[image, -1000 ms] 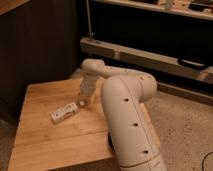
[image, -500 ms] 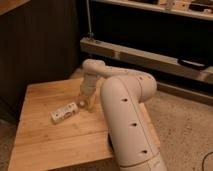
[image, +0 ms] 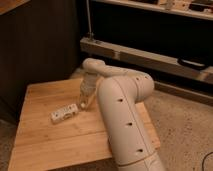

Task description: Place the bottle in the ceramic bowl

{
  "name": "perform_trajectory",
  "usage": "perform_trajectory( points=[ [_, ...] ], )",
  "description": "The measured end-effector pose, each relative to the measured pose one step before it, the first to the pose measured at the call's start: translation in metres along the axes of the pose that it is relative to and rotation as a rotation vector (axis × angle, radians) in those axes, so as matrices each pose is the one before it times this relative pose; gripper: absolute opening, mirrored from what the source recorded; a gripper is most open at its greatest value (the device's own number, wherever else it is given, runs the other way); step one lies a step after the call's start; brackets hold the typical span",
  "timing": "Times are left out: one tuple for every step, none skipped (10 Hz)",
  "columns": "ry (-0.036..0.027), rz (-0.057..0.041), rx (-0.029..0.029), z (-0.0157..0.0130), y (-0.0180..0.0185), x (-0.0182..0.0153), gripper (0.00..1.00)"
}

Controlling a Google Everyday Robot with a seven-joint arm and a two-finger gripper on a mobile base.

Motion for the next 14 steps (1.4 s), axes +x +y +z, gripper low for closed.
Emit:
perform_trajectory(
  points=[
    [0.00749,-0.00043,0.0045,0.00146,0.00104,0.00072,0.25],
    [0.00497,0.00144,0.0036,0.00093,-0.00007,0.00011,0.25],
    [0.00514,0.00112,0.00353,0.0008,-0.0001,0.00036,0.25],
    [0.00206,0.00013,0.00203,0.00025,-0.00013,0.00028,0.25],
    [0.00147,0.00075,0.00229,0.00006,-0.00046,-0.00004,0.25],
    [0.00061,-0.00011,0.00195,-0.00045,-0.00022,0.0003,0.25],
    [0.00006,0.00069,0.00378,-0.00062,-0.00099,-0.00025,0.24],
    [-0.00006,0.00046,0.00411,-0.00061,-0.00101,-0.00011,0.18],
    [-0.00074,0.00017,0.00355,-0.00048,-0.00074,-0.00022,0.1],
    [-0.00243,0.00019,0.00525,-0.00195,-0.001,-0.00017,0.01],
    [-0.00296,0.00082,0.00609,-0.00264,-0.00154,-0.00024,0.0],
    [-0.00296,0.00117,0.00607,-0.00284,-0.00181,-0.00044,0.0],
    [-0.00238,0.00148,0.00881,-0.00466,-0.00517,0.00008,0.0],
    [-0.00456,0.00148,0.00863,-0.00575,-0.00709,-0.00019,0.0]
  ],
)
